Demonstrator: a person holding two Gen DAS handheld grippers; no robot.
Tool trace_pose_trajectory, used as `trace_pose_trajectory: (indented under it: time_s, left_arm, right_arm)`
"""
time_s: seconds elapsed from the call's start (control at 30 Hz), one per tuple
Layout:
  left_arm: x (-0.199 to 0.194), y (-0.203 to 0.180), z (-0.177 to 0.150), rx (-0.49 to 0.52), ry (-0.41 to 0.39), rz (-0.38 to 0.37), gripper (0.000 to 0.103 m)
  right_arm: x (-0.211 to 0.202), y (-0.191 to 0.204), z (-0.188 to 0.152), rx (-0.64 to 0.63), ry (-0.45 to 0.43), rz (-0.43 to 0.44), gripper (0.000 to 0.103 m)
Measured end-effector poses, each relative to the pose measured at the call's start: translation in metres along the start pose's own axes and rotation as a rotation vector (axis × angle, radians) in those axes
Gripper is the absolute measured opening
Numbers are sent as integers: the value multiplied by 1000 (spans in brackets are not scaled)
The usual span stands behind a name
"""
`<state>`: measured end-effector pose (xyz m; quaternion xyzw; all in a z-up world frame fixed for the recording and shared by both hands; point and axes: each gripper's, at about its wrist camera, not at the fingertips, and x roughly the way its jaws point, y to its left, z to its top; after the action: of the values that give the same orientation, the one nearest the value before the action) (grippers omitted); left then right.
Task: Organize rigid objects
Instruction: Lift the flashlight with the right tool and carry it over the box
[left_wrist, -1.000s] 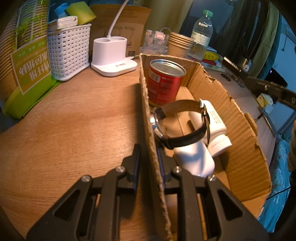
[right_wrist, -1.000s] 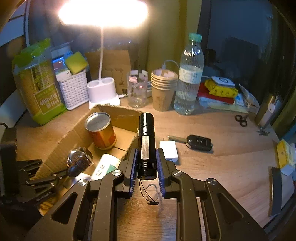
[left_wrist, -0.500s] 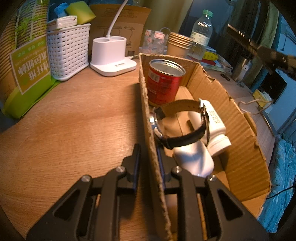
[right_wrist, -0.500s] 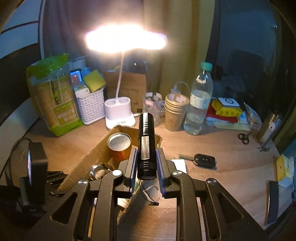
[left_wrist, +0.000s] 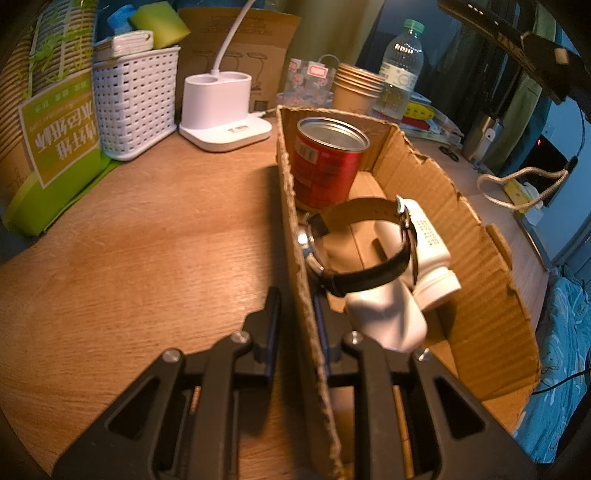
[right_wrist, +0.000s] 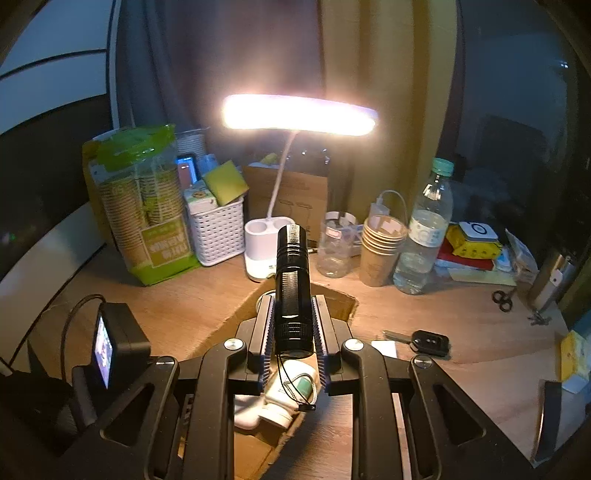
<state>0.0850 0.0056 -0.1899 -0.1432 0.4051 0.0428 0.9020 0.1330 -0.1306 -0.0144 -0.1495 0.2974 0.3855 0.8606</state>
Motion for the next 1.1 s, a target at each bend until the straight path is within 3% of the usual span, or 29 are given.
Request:
trace_pose_trajectory:
  time_s: [0.47, 1.1]
  left_arm:
    - [0, 0, 0, 0, 0, -1, 19]
    - [0, -2, 0, 2, 3, -8, 19]
  right_arm:
    - [44, -3, -19, 37, 88, 21, 22]
    - [102, -22, -42, 50, 202, -48, 22]
